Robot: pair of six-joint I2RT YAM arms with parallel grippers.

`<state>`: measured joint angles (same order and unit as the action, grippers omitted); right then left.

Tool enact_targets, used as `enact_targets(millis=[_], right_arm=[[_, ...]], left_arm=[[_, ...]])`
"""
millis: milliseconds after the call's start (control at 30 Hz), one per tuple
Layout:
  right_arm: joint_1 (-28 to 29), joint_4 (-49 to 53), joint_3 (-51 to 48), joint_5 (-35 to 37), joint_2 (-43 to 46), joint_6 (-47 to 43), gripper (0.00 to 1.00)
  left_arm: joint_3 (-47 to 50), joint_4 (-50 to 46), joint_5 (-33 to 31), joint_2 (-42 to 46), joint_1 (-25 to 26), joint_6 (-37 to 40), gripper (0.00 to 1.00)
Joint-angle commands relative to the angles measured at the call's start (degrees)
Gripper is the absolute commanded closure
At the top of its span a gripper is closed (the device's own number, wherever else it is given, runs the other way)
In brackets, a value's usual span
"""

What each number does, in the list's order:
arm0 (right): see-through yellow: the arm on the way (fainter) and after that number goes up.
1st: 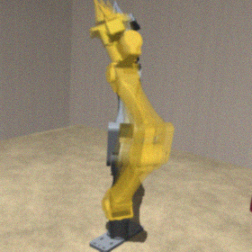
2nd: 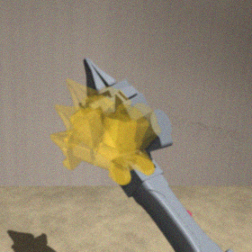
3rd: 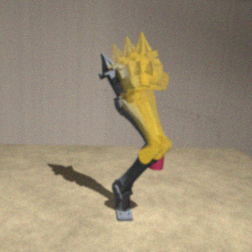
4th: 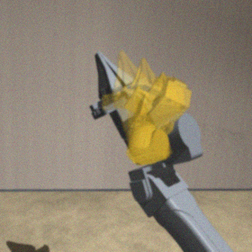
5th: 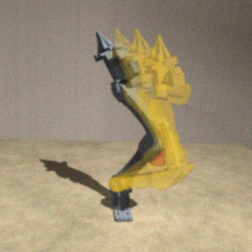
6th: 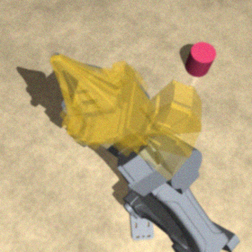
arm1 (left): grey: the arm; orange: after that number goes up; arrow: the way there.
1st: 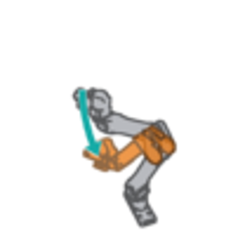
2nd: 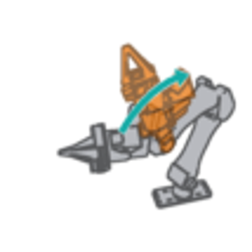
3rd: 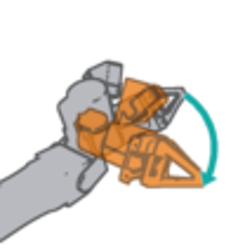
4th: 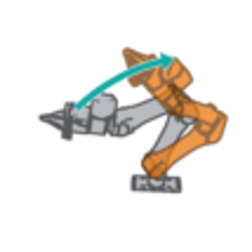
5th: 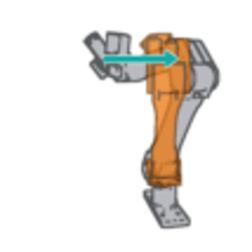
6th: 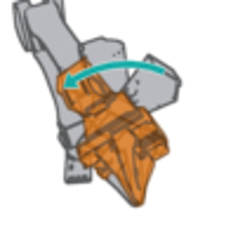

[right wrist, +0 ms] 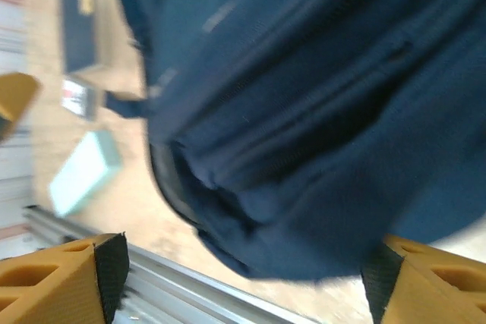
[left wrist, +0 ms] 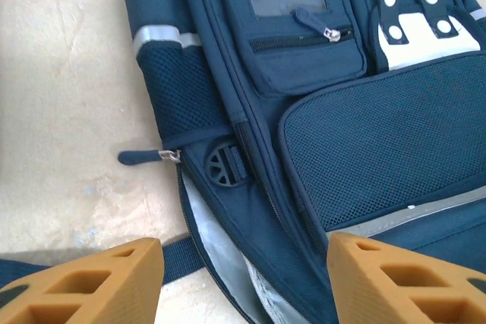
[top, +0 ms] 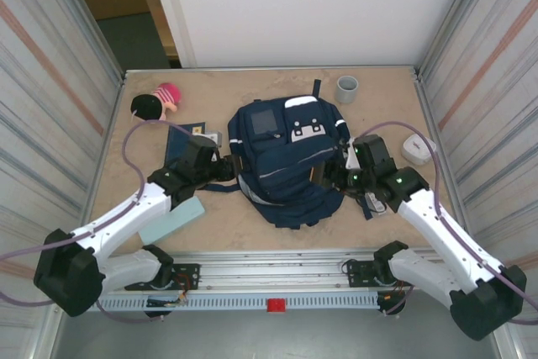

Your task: Pack books, pencil case, and school supplies into a backpack

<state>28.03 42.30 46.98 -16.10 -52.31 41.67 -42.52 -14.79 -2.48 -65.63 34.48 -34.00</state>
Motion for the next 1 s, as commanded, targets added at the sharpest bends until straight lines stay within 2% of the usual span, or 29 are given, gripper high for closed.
enact_targets(millis=[0,100,167,267,433,567,800,967], right_arm=[[1.32,15.77,3.92,9.65,2.7,0.69,0.18],[2.04,16.67,6.33,9.94,4.32,-1.72,0.23],[2.97,11.28,6.16,8.02,4.94,-3.4,0.26],[4.99,-2.23,4.47,3.47,2.06,-4.34,0.28],[10.57,-23.13,6.12,2.61,-14.67,-4.3,0.29],[13.55,-33.98,11.42,1.39,-28.68,-4.32,0.3],[15.26,-40.71,23.3,5.92,-51.71,-1.71,0.29],[12.99,-44.31,24.27,3.2,-61.23,0.08,0.34]], left_arm=[[-2.65,-0.98,-0.86,-2.12,0.83,-3.11,0.41],[-2.9,0.05,-0.23,-3.92,0.77,-3.71,0.41],[-2.92,0.18,-1.03,-4.24,0.57,-3.49,0.41],[-2.8,0.31,-0.38,-4.14,-1.67,-2.85,0.39],[-2.95,0.01,3.89,-4.85,-9.92,-0.77,0.38],[-4.53,-1.09,5.47,-7.04,-15.25,1.98,0.36],[-7.71,-2.29,5.06,-12.8,-21.19,3.57,0.29],[-10.79,-2.67,7.67,-17.64,-22.94,4.25,0.25]])
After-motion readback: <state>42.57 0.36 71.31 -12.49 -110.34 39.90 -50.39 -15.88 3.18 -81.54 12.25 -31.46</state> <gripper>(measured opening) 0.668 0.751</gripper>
